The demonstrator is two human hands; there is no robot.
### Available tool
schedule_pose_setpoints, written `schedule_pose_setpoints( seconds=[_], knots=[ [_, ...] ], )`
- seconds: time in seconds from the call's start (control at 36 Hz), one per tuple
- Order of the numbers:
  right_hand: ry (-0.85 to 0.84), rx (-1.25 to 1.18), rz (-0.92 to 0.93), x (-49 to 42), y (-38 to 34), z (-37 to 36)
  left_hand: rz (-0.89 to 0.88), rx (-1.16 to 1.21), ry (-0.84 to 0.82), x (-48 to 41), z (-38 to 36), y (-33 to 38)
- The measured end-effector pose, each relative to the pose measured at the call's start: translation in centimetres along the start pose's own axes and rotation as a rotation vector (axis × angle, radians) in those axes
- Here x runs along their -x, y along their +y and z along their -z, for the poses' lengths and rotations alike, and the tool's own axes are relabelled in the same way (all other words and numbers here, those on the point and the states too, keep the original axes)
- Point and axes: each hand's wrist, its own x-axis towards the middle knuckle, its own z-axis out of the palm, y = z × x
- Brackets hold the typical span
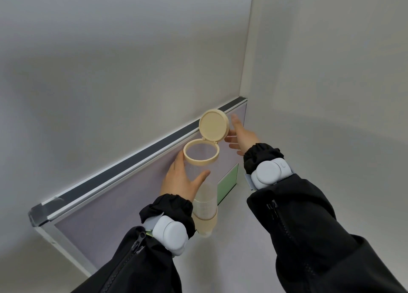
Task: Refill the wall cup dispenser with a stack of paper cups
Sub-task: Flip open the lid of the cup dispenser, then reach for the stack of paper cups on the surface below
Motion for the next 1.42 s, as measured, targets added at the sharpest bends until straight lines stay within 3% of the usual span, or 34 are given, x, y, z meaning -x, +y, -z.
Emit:
schedule_pose_setpoints(
  seconds=[0.08, 0.17, 0.22, 0.53, 0.83, 1.14, 1.42],
  knots=[
    [-0.002, -0.01, 0.017, 0.4, 0.6, 0.7, 0.002, -0.002, 0.078, 0.7, -0.1, -0.2],
    [0.026, -0.024, 0.016, 1.3, 1.3, 1.5, -0.094, -0.015, 0.281, 1.8, -0.3, 0.1],
    [0.037, -0.017, 0.047, 2.2, 1.8, 2.1, -0.157, 0.022, 0.322, 2.6, -0.6, 0.6],
    [0.056, 0.001, 0.078, 8.6, 7.9, 8.2, -0.341, 0.103, -0.152, 5.4, -5.2, 3.3],
    [0.225, -0.074, -0.113, 20.1, 16.6, 15.1, -0.496, 0.129, -0.619, 12.1, -13.3, 5.3],
    [0.296, -0.023, -0.288, 28.8, 25.4, 16.0, -0.525, 0.116, -0.936, 18.1, -18.0, 4.0],
    [0.263, 0.038, -0.361, 32.4, 30.6, 13.3, -0.465, 0.088, -1.089, 21.4, -20.5, 0.3]
  ],
)
